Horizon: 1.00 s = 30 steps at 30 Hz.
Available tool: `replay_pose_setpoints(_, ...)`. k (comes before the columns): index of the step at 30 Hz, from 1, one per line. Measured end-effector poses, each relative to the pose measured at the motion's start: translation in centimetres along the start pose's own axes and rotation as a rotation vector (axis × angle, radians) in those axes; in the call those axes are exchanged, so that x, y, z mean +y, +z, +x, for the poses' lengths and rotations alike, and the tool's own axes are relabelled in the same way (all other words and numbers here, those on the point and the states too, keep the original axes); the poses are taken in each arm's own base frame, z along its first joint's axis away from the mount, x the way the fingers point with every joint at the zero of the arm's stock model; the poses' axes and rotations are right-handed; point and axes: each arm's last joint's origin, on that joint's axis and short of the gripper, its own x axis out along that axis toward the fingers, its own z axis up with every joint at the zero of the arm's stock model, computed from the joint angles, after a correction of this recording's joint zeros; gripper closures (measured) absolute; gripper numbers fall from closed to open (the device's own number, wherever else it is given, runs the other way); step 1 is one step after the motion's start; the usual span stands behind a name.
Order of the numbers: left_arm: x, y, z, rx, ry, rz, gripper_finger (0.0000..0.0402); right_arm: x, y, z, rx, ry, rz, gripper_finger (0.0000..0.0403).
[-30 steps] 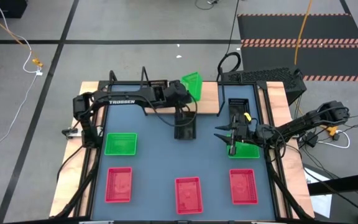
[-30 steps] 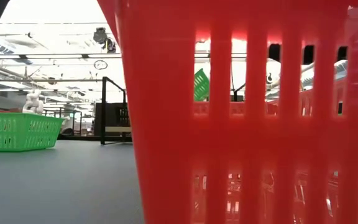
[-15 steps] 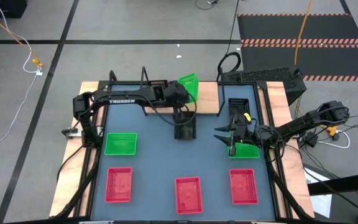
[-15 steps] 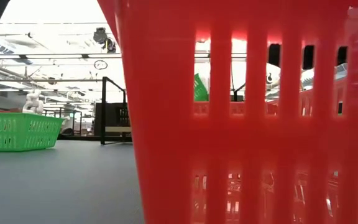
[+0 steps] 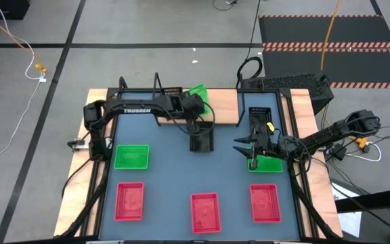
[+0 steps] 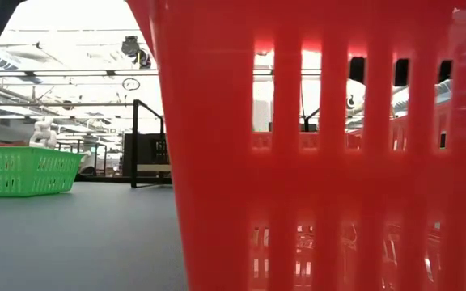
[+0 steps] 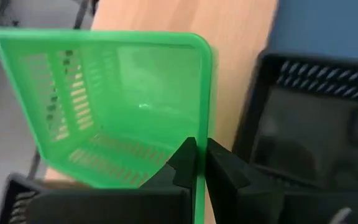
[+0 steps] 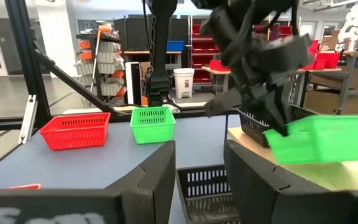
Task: Stack baskets on shelf by color
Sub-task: Put the middle green bin on the shelf
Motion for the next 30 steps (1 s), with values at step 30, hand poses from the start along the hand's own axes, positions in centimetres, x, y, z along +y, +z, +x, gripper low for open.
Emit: replay_pose_setpoints(30, -1.5, -0.1, 0.1, 0.030, 0.012, 0.077, 0.0264, 0.0, -0.1, 0.0, 0.006, 0.000, 0.027, 0.0273)
